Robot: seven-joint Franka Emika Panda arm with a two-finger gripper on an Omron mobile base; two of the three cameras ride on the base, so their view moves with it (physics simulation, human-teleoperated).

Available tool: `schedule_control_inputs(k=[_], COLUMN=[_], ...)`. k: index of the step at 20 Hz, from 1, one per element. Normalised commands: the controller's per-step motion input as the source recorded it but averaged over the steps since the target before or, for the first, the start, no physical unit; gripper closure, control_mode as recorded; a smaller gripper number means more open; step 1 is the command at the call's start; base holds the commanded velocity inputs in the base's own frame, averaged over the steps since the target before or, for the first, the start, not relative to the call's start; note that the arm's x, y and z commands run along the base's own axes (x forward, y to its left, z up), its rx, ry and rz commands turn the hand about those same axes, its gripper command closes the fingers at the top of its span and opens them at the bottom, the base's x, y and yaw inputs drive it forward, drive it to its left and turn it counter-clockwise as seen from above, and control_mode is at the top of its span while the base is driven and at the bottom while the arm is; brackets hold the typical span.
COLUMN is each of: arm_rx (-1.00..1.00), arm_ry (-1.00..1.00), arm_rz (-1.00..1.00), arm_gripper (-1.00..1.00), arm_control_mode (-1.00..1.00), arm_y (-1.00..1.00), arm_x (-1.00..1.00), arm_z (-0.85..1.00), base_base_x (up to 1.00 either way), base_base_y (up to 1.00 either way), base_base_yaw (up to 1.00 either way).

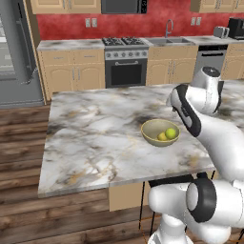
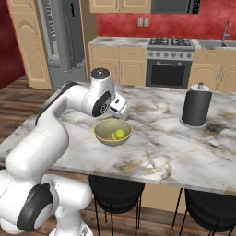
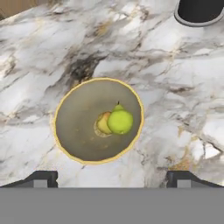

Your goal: Retrieve the apple and pear from the fridge and place them into the bowl on the dining table.

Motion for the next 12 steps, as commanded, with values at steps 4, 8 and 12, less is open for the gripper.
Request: schedule_control_inputs(k=[4, 8, 12], arm_rx=[0.0, 0.0, 0.0], arm_ry=[-0.02, -0.04, -0.01], arm_rz=[0.0, 0.0, 0.0], arm_gripper=[-1.0, -1.0, -1.0], arm_control_mode=[-1.0, -1.0, -1.0], arm_y=[-0.28, -0.33, -0.49], arm_x=[-1.0, -1.0, -1.0], arm_z=[0.79, 0.45, 0.15], base_base_x=[0.0, 0.0, 0.0], base_base_y=[0.0, 0.0, 0.0], base_base_yaw=[0.0, 0.0, 0.0])
